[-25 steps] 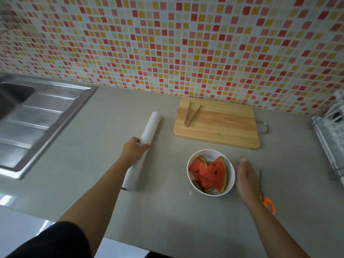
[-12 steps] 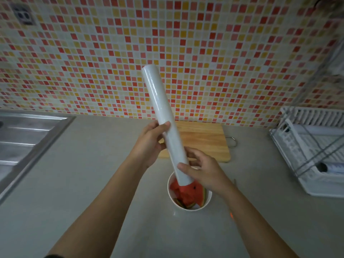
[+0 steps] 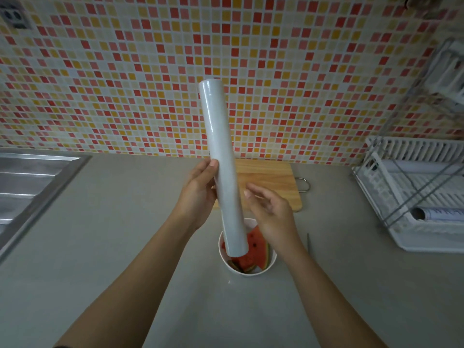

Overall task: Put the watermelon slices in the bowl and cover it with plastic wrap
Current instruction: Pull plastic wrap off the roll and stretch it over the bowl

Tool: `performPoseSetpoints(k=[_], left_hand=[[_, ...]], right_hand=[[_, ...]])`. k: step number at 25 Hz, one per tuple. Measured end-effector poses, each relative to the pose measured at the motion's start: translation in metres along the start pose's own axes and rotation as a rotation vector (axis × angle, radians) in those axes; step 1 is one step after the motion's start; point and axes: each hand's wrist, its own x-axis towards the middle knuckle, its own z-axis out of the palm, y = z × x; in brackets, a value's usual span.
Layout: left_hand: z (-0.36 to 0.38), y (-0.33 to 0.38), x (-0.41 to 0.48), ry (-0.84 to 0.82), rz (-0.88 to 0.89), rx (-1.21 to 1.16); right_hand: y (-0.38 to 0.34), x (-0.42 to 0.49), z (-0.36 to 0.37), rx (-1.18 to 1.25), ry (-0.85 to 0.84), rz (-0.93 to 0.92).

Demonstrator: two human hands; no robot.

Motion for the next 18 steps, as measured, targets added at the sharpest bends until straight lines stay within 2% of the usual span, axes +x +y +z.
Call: performPoseSetpoints(k=[8,11,13,15,18], left_hand=[[0.012,-0.006,-0.010,-0.044,-0.011,-0.049],[0.014,-0.010,-0.011,-0.020,-0.007,-0.028],[0.015,-0.011,-0.012,-0.006,-0.001,-0.022],[0.015,-0.012,-0.012,0.001,0.004,-0.028],[0.015,-0.014,-0.014,-0.023,0.016,-0.031]], right_hand=[[-0.004,0.006,-0.005,0.164,0.053,0.018],[-0.004,0.006,-0.006,0.098,0.085,-0.014],[-0.001,0.007,-0.005,0.096,0.134,0.024],[-0.001,0.008,-0.007,0.206,0.181,0.098],[-0.007,0.010,-0.012,0.178,0.084,0.044]])
